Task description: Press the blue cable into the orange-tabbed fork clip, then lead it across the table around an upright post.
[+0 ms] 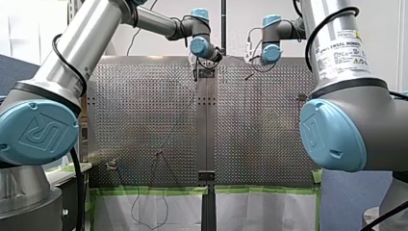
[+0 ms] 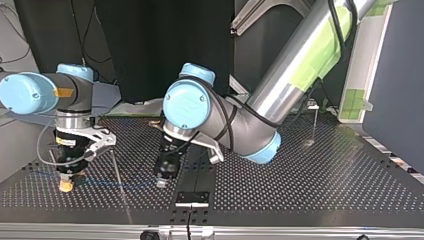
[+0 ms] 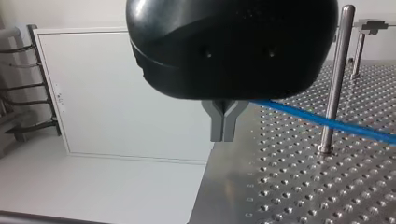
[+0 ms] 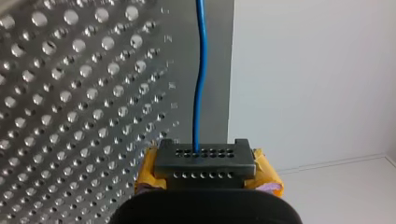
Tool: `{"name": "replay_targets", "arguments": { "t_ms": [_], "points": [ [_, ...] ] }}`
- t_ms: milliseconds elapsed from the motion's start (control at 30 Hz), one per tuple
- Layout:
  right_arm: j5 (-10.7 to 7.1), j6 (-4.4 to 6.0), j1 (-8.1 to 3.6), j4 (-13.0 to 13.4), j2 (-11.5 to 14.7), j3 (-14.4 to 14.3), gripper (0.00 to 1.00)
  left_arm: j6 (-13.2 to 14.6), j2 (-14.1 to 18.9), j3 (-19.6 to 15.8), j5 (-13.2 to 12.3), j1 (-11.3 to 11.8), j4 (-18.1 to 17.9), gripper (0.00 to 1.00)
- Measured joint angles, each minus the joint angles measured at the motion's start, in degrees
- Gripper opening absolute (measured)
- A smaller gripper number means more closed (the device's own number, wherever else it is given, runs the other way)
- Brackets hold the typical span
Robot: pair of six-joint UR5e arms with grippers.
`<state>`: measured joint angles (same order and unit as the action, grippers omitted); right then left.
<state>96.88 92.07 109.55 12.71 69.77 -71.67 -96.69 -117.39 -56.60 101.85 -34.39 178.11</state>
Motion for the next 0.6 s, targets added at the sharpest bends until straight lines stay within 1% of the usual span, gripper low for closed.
{"name": "replay_targets", "arguments": {
  "t_ms": [233, 367, 467, 600],
  "points": [
    [-0.82, 0.0, -1.33, 0.0, 0.0, 0.0, 0.0, 0.0, -1.4, 0.7, 0.3, -1.0, 0.0, 0.0],
    [-2.21, 0.03, -2.12, -0.1, -0.1, 0.0, 0.0, -0.1, -1.4, 0.9, 0.4, -1.3, 0.0, 0.0],
    [-3.1, 0.05, -2.47, -0.1, -0.2, 0.0, 0.0, -0.1, -1.7, 1.1, 0.5, -1.4, 0.0, 0.0],
    [-3.72, 0.15, -2.8, -0.2, -0.4, 0.0, 0.0, 0.2, -3.2, 2.4, 0.9, -2.0, 0.8, 0.0]
  ]
}}
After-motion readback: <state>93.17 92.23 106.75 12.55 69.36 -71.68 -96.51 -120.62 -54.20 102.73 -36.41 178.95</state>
